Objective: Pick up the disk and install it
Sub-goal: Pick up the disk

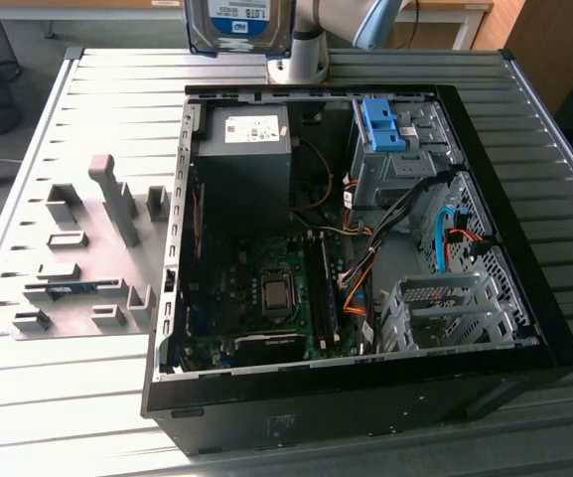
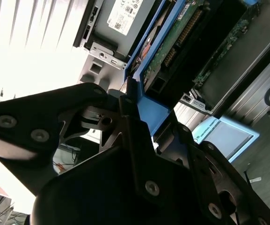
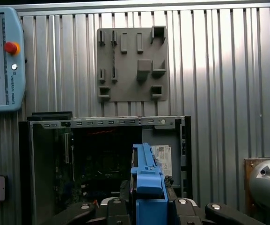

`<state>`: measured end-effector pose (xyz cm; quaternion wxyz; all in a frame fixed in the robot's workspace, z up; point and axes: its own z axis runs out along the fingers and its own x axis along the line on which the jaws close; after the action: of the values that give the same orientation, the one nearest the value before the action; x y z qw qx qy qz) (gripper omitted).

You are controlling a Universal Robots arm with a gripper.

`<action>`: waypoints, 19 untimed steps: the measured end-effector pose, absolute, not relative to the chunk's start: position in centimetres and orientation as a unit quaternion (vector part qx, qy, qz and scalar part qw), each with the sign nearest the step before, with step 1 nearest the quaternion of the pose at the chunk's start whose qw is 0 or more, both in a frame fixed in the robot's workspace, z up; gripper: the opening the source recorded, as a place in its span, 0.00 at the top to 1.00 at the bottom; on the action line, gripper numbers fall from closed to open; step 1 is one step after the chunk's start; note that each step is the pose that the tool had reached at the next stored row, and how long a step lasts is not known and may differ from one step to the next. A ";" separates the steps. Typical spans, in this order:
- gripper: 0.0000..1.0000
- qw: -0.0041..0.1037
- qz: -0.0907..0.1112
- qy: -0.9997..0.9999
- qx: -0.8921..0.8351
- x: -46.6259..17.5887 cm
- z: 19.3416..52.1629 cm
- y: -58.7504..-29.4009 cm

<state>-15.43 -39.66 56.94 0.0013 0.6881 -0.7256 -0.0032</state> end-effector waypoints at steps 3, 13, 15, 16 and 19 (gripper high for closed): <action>0.63 0.001 -0.003 -0.726 0.688 -14.5 56.9 -39.7; 0.63 0.001 -0.003 -0.726 0.688 -13.7 56.9 -40.2; 0.63 0.000 -0.005 -0.726 0.688 -13.7 56.8 -40.5; 0.63 -0.002 -0.007 -0.726 0.688 -13.7 56.8 -40.6; 0.63 -0.018 -0.023 -0.725 0.688 -13.7 56.8 -40.7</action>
<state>-13.67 -40.69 56.83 -0.0177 0.6880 -0.7252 -0.0226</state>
